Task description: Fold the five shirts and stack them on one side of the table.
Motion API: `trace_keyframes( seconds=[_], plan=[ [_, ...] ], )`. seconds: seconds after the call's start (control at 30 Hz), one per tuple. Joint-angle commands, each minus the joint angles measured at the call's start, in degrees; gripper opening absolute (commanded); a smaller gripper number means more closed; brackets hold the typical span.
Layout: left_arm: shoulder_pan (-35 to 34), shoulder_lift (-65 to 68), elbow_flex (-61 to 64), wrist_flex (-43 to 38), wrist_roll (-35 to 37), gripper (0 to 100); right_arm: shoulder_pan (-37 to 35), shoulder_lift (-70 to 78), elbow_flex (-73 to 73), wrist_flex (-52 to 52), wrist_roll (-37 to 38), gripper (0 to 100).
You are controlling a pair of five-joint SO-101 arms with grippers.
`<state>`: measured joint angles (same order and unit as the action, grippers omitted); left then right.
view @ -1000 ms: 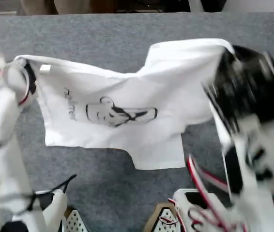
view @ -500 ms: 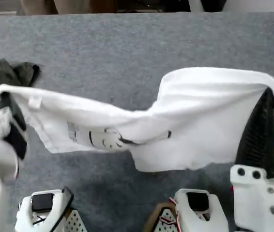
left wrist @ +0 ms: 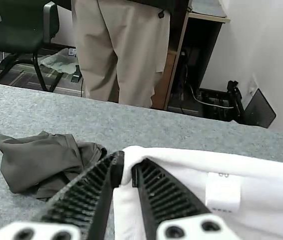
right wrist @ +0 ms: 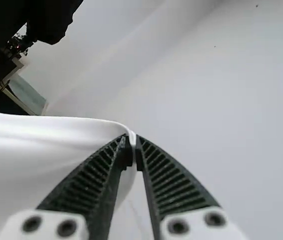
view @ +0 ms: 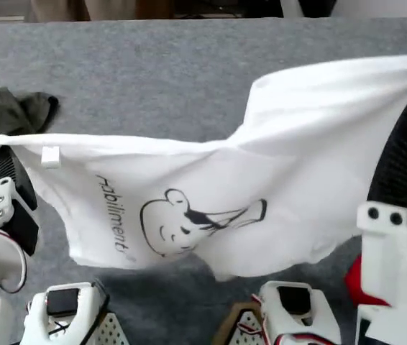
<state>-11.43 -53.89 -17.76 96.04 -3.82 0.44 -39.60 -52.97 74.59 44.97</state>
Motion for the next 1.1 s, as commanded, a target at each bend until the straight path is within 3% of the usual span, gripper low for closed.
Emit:
trace_keyframes(
  seconds=[0.0,0.3,0.5,0.67,0.83,0.97,1.07],
  plan=[
    [0.00,0.04,0.44,-2.73,-0.26,2,0.75,2.15,0.40,-3.78,1.32,0.5],
    [0.00,-0.40,9.14,-8.00,-0.35,2,-0.40,2.68,1.10,6.33,0.79,0.4],
    [0.26,0.22,16.26,-12.40,-0.26,2,-1.19,2.59,9.63,8.35,-1.58,0.4],
    [0.00,0.48,33.49,-31.12,-0.35,2,-1.01,3.38,25.01,-1.32,-4.40,0.4],
    [0.26,6.29,49.05,-57.85,-0.26,2,-1.19,7.69,41.98,-18.81,-7.47,0.4],
    [0.09,15.16,53.01,-78.86,-0.18,2,-1.80,13.58,50.15,-34.02,-9.93,0.4],
    [0.18,23.16,51.78,-88.97,-0.26,2,-1.89,18.42,51.12,-40.88,-11.87,0.4]
  ],
)
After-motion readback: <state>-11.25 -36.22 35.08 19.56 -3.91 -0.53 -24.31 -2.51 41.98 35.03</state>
